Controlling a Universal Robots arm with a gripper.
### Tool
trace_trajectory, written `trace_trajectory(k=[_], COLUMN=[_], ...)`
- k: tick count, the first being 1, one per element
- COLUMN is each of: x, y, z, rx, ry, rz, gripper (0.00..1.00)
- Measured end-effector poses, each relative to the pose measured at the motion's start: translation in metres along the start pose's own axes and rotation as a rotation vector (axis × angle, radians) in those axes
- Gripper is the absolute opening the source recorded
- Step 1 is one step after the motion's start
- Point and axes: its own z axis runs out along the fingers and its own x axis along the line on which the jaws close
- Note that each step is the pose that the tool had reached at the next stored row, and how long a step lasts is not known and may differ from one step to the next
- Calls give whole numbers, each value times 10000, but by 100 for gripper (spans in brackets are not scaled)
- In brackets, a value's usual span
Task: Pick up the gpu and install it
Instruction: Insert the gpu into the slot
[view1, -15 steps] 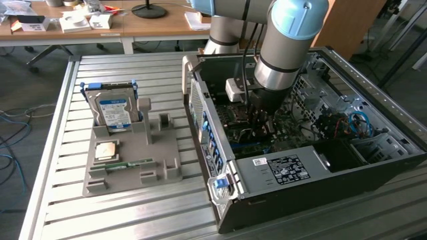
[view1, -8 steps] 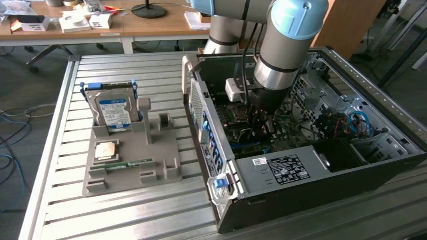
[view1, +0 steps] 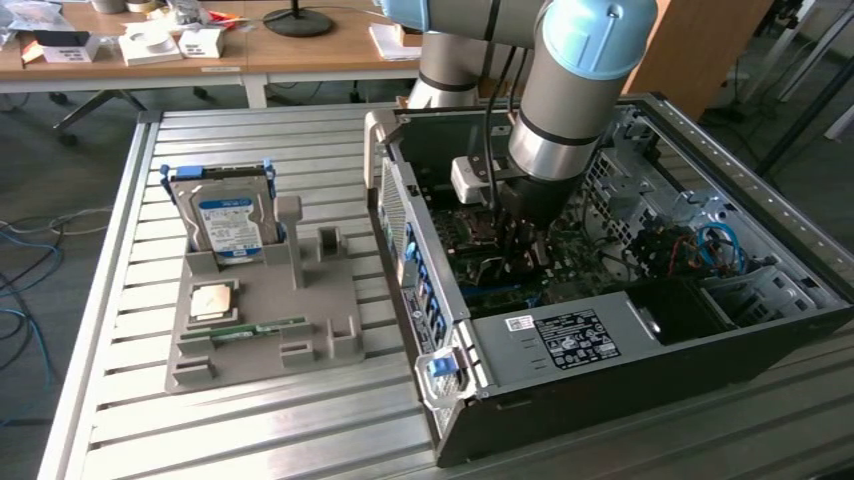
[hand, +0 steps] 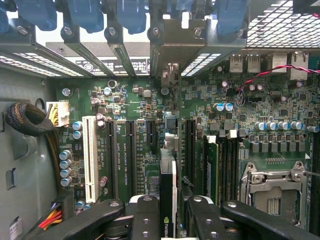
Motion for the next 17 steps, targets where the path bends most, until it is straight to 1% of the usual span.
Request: trace_trajectory(k=[17], x=[0], y=[0], z=[-1], rx=[0], ry=[-3], rz=[0], gripper=[26])
